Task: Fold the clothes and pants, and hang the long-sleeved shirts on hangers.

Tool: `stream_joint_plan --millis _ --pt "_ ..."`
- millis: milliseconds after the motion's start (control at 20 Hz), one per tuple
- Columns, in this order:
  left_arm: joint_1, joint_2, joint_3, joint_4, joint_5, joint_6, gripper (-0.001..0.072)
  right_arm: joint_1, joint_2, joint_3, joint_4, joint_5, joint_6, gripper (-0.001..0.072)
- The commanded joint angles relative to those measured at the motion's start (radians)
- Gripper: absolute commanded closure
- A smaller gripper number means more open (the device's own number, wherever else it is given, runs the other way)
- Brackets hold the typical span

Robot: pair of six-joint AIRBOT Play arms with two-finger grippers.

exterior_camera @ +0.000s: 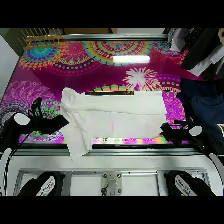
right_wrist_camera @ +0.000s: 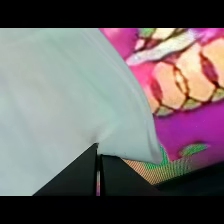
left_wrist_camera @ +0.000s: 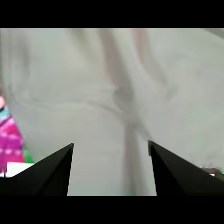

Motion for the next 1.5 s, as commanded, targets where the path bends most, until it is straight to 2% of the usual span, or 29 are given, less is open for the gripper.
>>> stream_joint_plan --millis 0,150,300,700,750,800,850,1000,1150,1300,1450 --pt "0.100 0.000 -0.087 0.111 -0.094 -0.051 0.0206 0.002 0.000 0.000 0.007 0.003 -0.012 0.0702" --pt "0.110 0.000 -0.182 0.061 -0.025 -0.055 0.0206 0.002 0.000 0.000 0.007 0.003 -0.012 0.0702" --pt "0.051 0.000 -0.237 0.010 0.045 -0.053 0.0206 0.002 0.000 0.000 0.007 0.003 -0.012 0.0702" --pt "-0.114 0.000 -0.246 0.003 0.101 -0.087 0.0208 0.002 0.000 0.000 0.007 0.003 -0.012 0.0702" --pt "-0.126 0.000 -0.246 0.003 0.101 -0.087 0.0230 0.002 0.000 0.002 0.007 0.005 -0.012 0.0702" --pt "-0.129 0.000 -0.245 0.003 0.099 -0.087 0.0520 0.002 0.001 0.010 0.005 0.018 -0.013 0.0702" --pt "-0.124 0.001 -0.233 0.010 0.075 -0.084 0.0694 0.002 0.005 0.027 -0.011 0.039 -0.013 0.0702" --pt "-0.055 0.040 -0.152 0.045 -0.074 -0.015 0.0699 0.002 0.032 0.127 -0.188 0.215 -0.012 0.0702" --pt "0.009 0.160 -0.072 0.091 -0.253 -0.005 0.0699 0.002 0.060 0.228 -0.365 0.437 -0.017 0.0703" --pt "0.013 0.274 -0.027 0.091 -0.381 -0.006 0.0699 0.002 0.057 0.311 -0.392 0.541 -0.049 0.0703" --pt "0.012 0.298 0.032 0.092 -0.386 -0.006 0.0699 0.002 0.025 0.399 -0.392 0.570 -0.049 0.0703"
